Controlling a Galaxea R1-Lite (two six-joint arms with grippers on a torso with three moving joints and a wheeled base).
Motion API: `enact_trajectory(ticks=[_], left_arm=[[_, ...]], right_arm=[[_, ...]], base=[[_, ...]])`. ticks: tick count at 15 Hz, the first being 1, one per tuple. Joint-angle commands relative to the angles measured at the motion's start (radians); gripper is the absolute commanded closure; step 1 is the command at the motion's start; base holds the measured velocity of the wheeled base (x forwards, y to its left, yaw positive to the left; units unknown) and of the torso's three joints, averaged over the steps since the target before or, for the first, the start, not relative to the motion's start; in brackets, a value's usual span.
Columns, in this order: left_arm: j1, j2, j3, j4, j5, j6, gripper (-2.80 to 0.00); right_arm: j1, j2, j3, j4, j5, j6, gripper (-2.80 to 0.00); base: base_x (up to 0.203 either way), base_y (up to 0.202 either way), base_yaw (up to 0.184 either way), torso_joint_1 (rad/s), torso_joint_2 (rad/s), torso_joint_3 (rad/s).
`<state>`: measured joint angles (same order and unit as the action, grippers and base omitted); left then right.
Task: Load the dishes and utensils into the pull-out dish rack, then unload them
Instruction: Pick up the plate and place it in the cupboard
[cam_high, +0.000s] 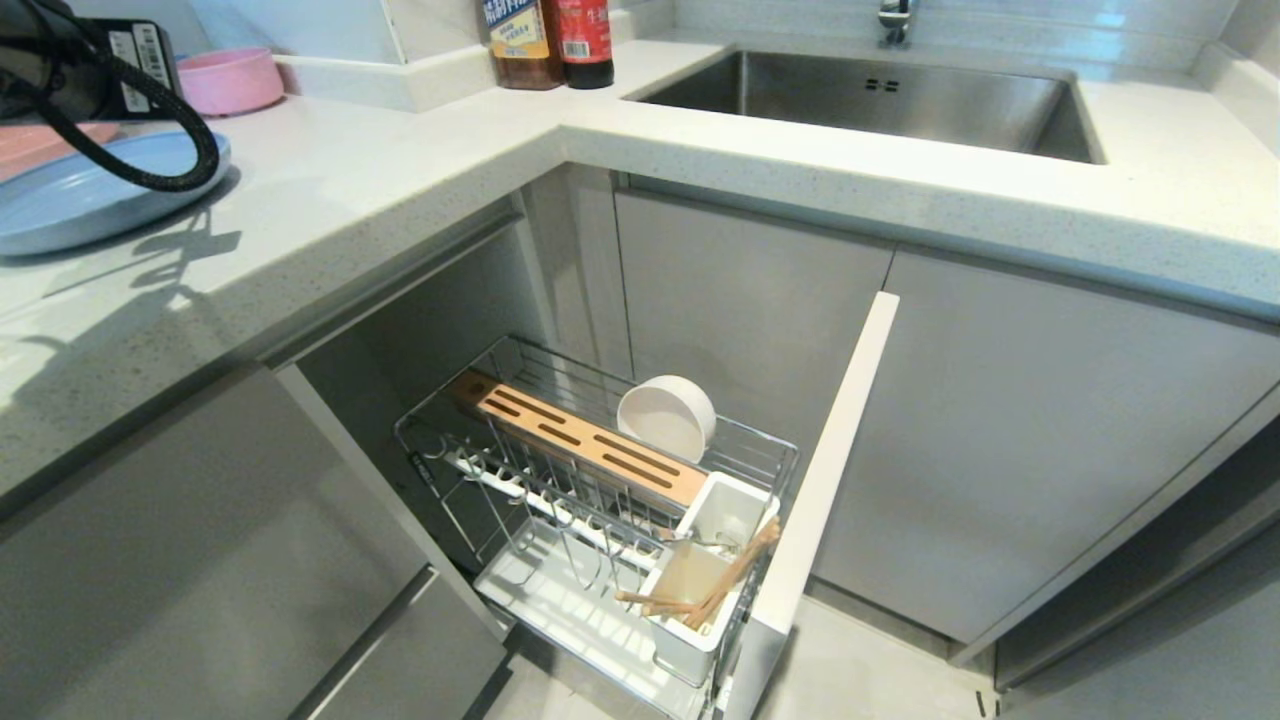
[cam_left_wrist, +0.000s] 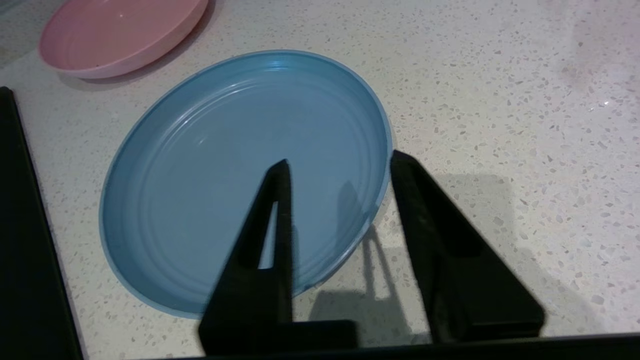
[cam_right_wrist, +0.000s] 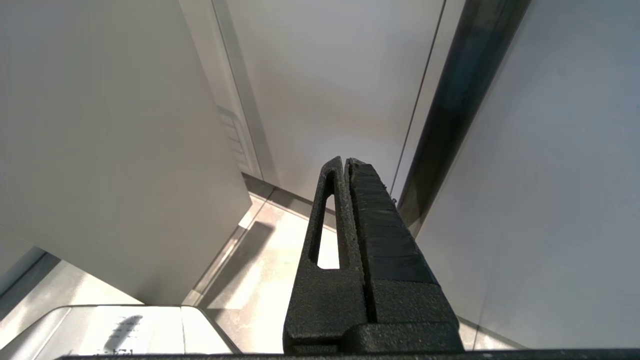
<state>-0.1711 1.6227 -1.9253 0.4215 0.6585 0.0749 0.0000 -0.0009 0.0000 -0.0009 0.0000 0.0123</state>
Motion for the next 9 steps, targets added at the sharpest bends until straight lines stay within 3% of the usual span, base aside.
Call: enact_trajectory(ticks=[1,9], left_arm=[[0.001,0.014,-0.001,0.002,0.004,0.0,-2.8],[0.051,0.088,-0.001,0.002,-0.058,0.0,-2.8]], right_arm=[[0.0,0.001,0.001,-0.001,0.0,0.0,0.0],[0.0,0.001,0.002,0.001,0.0,0.0,0.0]], base=[[0.0,0.0,0.0,0.0,0.0,0.0],[0.0,0.0,0.0,0.0,0.0,0.0]])
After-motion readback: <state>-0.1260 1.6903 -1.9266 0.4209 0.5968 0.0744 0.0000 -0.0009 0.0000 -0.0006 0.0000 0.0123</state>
